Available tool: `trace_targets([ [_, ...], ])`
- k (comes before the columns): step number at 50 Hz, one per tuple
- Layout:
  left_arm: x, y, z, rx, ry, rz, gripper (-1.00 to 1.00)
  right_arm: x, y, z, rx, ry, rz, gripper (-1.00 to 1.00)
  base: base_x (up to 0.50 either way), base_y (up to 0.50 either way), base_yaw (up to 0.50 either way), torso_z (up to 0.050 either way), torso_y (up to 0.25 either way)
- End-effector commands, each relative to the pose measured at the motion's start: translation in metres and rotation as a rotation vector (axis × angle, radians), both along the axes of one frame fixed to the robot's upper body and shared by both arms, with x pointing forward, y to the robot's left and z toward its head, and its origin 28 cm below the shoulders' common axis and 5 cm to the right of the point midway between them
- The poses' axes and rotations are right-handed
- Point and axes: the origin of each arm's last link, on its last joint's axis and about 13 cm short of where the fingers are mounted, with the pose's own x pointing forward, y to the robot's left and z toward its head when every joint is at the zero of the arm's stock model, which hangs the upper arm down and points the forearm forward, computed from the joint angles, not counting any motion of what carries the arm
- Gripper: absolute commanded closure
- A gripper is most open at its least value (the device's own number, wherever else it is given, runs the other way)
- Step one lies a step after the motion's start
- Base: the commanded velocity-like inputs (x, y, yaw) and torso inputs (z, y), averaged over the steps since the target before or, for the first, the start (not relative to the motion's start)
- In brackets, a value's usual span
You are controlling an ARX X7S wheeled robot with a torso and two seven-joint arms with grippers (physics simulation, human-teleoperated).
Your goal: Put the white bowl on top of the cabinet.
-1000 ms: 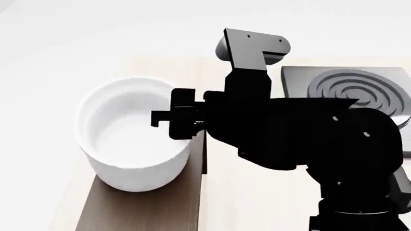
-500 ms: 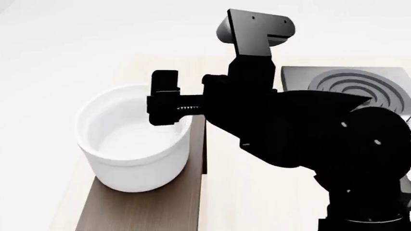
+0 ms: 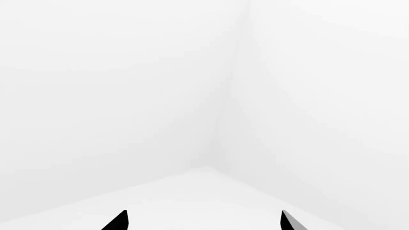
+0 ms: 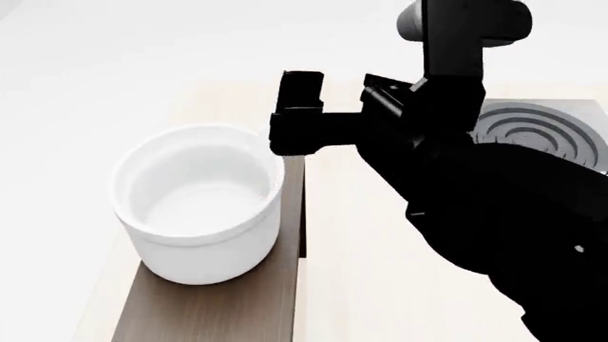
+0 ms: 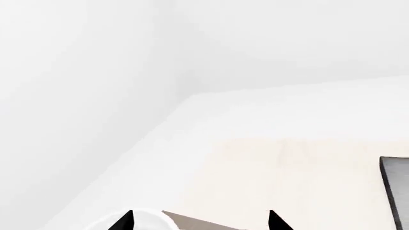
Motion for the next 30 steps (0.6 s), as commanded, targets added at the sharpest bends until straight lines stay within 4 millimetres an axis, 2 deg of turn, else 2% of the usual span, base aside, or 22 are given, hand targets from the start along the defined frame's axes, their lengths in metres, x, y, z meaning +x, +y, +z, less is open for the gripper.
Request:
trace_targets([
  [1, 0.0, 0.0, 0.0, -0.001, -0.003, -0.002, -1.0, -0.01, -0.016, -0.011, 0.018, -0.072, -0.111, -1.0, 0.0, 0.0, 0.0, 0.0, 0.0],
  [30, 0.0, -0.001, 0.0, 0.003, -0.01, -0.013, -1.0, -0.03, -0.043, -0.058, -0.096, -0.141, -0.383, -1.0, 0.0, 0.0, 0.0, 0.0, 0.0],
])
